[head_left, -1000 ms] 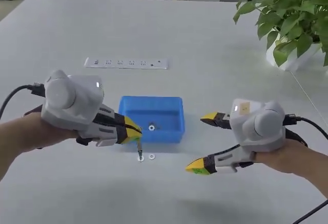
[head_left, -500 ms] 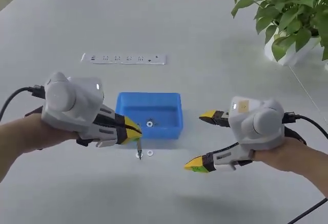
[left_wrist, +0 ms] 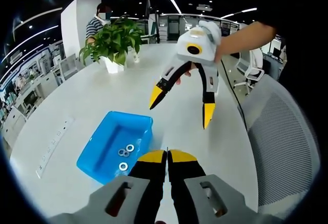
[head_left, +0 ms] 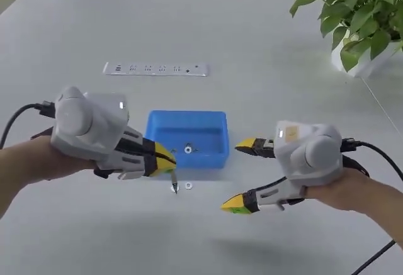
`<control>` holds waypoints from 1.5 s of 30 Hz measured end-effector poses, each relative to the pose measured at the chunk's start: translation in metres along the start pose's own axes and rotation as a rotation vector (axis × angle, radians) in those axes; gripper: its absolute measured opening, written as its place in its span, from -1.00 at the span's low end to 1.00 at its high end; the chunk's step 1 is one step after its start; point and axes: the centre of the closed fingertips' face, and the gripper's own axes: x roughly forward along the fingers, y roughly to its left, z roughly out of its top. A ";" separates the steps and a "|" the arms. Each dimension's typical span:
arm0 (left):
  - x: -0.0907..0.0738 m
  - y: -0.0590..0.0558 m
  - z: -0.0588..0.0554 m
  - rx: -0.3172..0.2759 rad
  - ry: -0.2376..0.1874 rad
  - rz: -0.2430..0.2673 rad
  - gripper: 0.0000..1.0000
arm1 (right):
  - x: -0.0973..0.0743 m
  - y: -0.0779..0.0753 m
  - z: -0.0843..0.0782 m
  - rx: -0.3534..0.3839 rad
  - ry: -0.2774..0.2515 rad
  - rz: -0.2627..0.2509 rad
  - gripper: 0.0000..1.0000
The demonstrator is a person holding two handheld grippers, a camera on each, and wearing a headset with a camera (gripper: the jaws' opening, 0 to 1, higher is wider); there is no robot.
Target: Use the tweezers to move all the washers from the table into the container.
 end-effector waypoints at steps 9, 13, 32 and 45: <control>-0.002 0.001 -0.002 -0.005 0.005 -0.008 -0.90 | 0.023 0.009 0.015 -0.064 -0.010 0.071 0.23; -0.002 0.001 -0.002 -0.007 0.005 -0.014 -0.90 | 0.034 0.012 0.020 -0.091 -0.011 0.098 0.14; -0.001 0.000 -0.001 0.004 0.013 -0.017 -0.90 | 0.076 0.024 0.036 -0.172 -0.006 0.171 -0.43; 0.000 0.000 -0.003 0.010 0.025 -0.008 -0.89 | 0.090 0.024 0.031 -0.181 0.007 0.169 -0.73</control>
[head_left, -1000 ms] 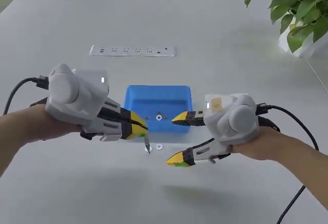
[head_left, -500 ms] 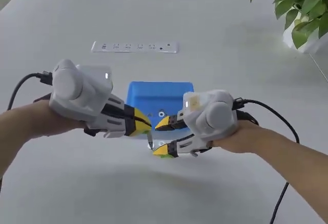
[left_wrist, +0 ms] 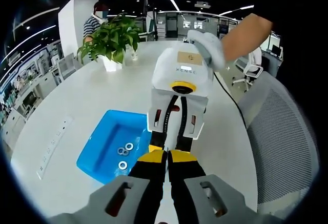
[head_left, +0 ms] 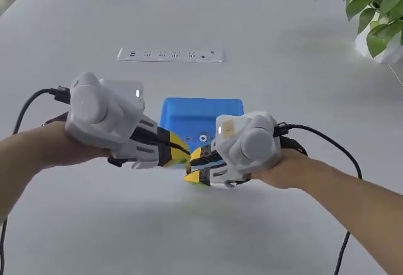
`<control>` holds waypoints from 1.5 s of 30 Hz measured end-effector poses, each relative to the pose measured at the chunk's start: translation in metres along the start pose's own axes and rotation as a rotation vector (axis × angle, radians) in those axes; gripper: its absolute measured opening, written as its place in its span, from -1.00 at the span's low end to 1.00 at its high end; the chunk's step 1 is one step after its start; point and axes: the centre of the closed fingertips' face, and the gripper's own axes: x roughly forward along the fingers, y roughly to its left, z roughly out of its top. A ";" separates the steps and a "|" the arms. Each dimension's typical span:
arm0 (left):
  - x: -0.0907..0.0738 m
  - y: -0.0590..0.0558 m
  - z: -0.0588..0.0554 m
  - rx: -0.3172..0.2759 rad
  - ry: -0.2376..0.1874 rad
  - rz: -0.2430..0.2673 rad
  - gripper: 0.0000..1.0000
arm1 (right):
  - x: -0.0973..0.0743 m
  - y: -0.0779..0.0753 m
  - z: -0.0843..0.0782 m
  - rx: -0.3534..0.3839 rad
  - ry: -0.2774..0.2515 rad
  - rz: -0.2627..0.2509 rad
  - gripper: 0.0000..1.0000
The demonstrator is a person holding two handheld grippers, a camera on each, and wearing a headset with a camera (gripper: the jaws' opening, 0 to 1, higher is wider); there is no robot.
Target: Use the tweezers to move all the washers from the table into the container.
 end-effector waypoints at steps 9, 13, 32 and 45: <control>0.001 0.005 0.000 -0.023 0.000 0.018 -0.89 | 0.001 -0.001 -0.001 0.009 0.000 0.007 -0.78; 0.002 0.004 0.000 -0.023 0.000 0.015 -0.89 | 0.001 -0.001 -0.001 0.023 -0.002 0.014 -0.80; 0.002 0.003 0.000 -0.017 0.006 0.015 -0.87 | 0.002 -0.001 -0.001 0.043 0.002 0.016 -0.86; -0.008 0.007 0.008 -0.044 -0.028 0.039 -0.70 | 0.001 0.000 -0.002 0.044 0.009 0.011 -0.85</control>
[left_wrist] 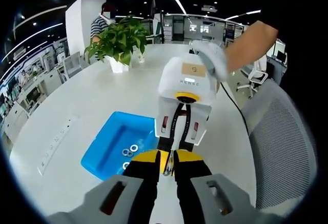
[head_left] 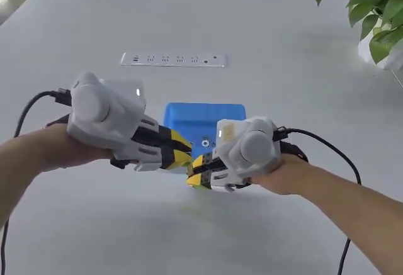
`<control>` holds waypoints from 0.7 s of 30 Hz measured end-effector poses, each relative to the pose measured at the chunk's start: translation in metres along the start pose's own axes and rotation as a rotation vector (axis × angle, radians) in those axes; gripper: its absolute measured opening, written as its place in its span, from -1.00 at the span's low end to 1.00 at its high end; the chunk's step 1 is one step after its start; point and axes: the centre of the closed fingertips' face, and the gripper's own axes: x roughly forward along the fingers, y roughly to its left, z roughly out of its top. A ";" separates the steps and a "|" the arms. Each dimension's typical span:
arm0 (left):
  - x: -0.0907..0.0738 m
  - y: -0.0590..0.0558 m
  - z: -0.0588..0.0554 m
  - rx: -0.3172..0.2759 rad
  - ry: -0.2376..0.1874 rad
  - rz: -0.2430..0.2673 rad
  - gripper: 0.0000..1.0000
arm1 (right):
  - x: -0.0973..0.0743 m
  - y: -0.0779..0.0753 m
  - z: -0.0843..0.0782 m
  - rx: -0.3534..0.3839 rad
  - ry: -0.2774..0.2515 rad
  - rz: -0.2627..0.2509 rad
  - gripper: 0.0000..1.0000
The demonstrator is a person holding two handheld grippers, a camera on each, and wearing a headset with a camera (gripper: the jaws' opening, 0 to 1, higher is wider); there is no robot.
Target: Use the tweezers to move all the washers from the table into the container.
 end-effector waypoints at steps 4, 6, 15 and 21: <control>-0.003 0.001 0.002 -0.018 -0.008 0.012 -0.53 | -0.002 0.001 0.001 -0.009 0.004 -0.002 -0.85; -0.005 0.000 0.003 -0.022 -0.014 0.014 -0.49 | -0.004 0.001 0.002 -0.012 0.006 -0.003 -0.85; -0.014 -0.005 0.009 -0.075 -0.047 0.016 -0.12 | -0.014 0.003 0.009 -0.013 0.012 0.008 -0.85; -0.024 -0.004 0.006 -0.104 -0.066 0.039 0.17 | -0.021 0.003 0.016 -0.021 0.013 0.009 -0.85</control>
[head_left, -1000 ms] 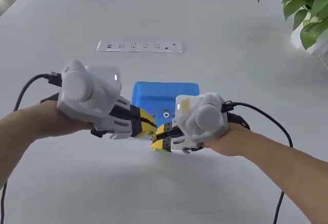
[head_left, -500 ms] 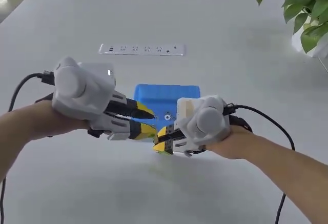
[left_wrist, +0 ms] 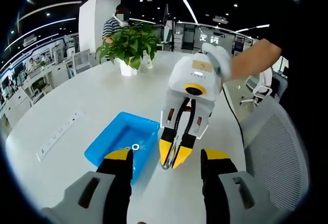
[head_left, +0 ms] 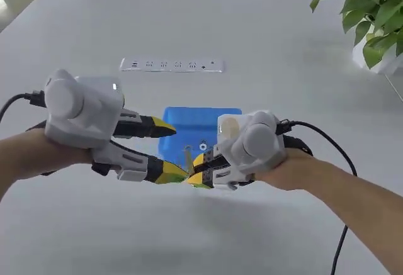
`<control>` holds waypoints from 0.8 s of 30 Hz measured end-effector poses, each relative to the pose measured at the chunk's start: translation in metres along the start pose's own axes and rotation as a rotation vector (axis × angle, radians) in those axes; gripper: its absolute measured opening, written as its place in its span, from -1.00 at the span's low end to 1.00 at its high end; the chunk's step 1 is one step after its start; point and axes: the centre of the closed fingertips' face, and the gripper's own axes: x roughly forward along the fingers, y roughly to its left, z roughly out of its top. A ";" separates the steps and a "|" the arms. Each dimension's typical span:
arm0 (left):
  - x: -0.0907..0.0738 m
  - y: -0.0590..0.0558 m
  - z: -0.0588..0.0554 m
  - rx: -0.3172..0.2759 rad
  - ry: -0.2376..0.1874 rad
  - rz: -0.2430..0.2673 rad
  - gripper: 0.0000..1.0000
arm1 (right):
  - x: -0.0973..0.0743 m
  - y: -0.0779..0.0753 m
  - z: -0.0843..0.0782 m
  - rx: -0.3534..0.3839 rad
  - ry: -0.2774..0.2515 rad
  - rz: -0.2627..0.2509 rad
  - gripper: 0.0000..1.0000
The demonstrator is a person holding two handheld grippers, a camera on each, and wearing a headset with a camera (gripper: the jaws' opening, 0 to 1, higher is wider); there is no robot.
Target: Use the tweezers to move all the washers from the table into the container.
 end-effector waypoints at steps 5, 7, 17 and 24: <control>-0.005 0.001 0.001 -0.017 -0.016 0.012 0.34 | -0.007 -0.003 0.005 -0.001 0.001 -0.001 -0.85; -0.007 0.002 0.001 -0.028 -0.026 0.018 0.40 | -0.010 -0.004 0.008 -0.002 -0.002 -0.004 -0.85; -0.015 0.005 0.002 -0.039 -0.050 0.054 0.63 | -0.021 -0.011 0.019 0.012 -0.021 -0.008 -0.84; -0.020 0.004 -0.005 -0.049 -0.044 0.077 0.82 | -0.030 -0.020 0.027 0.008 -0.031 -0.016 -0.84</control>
